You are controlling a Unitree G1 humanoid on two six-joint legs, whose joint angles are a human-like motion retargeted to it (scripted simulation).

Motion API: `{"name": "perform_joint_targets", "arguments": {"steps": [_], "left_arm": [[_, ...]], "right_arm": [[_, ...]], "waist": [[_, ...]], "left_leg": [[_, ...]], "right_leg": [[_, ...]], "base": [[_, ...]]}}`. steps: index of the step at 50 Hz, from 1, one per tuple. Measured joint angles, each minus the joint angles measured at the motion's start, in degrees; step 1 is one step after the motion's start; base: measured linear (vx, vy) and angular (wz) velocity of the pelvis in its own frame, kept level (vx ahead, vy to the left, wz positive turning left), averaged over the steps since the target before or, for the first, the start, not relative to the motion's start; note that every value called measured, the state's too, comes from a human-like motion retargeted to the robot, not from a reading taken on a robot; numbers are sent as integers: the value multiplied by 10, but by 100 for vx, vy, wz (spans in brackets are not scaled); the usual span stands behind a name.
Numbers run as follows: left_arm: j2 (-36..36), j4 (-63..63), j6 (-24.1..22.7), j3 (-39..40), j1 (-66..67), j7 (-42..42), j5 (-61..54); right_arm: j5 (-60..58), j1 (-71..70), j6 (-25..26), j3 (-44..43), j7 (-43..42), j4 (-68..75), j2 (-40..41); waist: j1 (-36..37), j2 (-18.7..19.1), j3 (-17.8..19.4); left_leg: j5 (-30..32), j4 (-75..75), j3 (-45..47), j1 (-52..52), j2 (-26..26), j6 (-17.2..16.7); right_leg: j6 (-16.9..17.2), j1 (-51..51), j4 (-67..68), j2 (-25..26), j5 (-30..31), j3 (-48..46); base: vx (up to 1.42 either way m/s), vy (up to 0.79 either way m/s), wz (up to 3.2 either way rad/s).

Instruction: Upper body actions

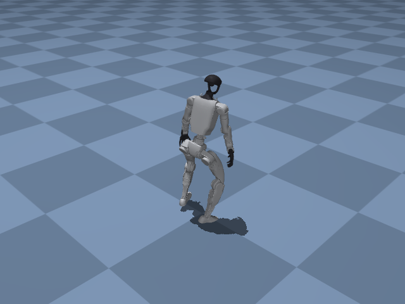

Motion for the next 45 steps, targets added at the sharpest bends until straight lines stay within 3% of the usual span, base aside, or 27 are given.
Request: {"name": "perform_joint_targets", "arguments": {"steps": [5,10,15,17,18,20,22,24,27,36,45], "left_arm": [[-34,20,-4,32,40,7,-29],[-66,32,-20,41,113,-6,-94],[-82,51,-25,86,205,-29,-91],[-86,78,-8,114,218,-33,-87],[-91,98,10,129,220,-37,-88],[-100,129,37,143,212,-46,-115],[-99,141,39,147,210,-62,-154],[-95,138,36,152,213,-89,-181],[-99,111,39,170,233,-106,-158],[-99,85,35,159,243,-93,-127],[-112,62,24,140,232,-96,-131]], "right_arm": [[18,69,-21,11,-1,-23,8],[-17,157,-54,41,-36,-26,-5],[-121,224,-36,55,-92,46,-13],[-143,234,1,37,-104,91,-12],[-141,238,33,19,-104,120,-11],[-98,246,80,-11,-87,140,-14],[-37,254,85,-24,-59,140,-19],[21,259,75,-37,-25,140,-21],[54,265,65,-60,2,140,-14],[-8,229,29,-50,26,85,-8],[-25,195,-15,-36,37,-60,-12]], "waist": [[6,-12,-5],[-17,-11,-20],[-43,-17,-78],[-38,-17,-101],[-38,-18,-109],[-39,-19,-97],[-36,-22,-76],[-34,-26,-68],[-40,-31,-86],[-19,-49,-99],[-17,-29,-98]], "left_leg": [[74,-156,22,79,-24,32],[160,-338,49,180,-50,57],[209,-461,54,237,-93,92],[211,-477,102,249,-91,83],[203,-466,70,241,-93,83],[199,-442,27,227,-92,80],[196,-441,43,247,-91,78],[192,-442,50,264,-92,77],[189,-440,38,267,-96,71],[168,-447,29,308,-126,81],[138,-450,19,332,-154,110]], "right_leg": [[-4,78,-155,-1,75,-17],[1,190,-326,-8,154,-96],[-10,241,-428,-1,196,-130],[-6,238,-426,2,186,-146],[-9,224,-412,-2,182,-108],[-10,231,-405,-4,179,-100],[-12,255,-410,2,175,-127],[-8,271,-411,1,171,-134],[-5,282,-415,0,168,-138],[1,312,-397,-13,165,-146],[-11,312,-365,-31,245,-147]], "base": [[7,-6,3],[12,-6,41],[30,-1,18],[21,1,-11],[15,-1,26],[3,-3,45],[-6,-3,13],[4,0,1],[24,4,26],[21,11,-2],[16,27,-18]]}}
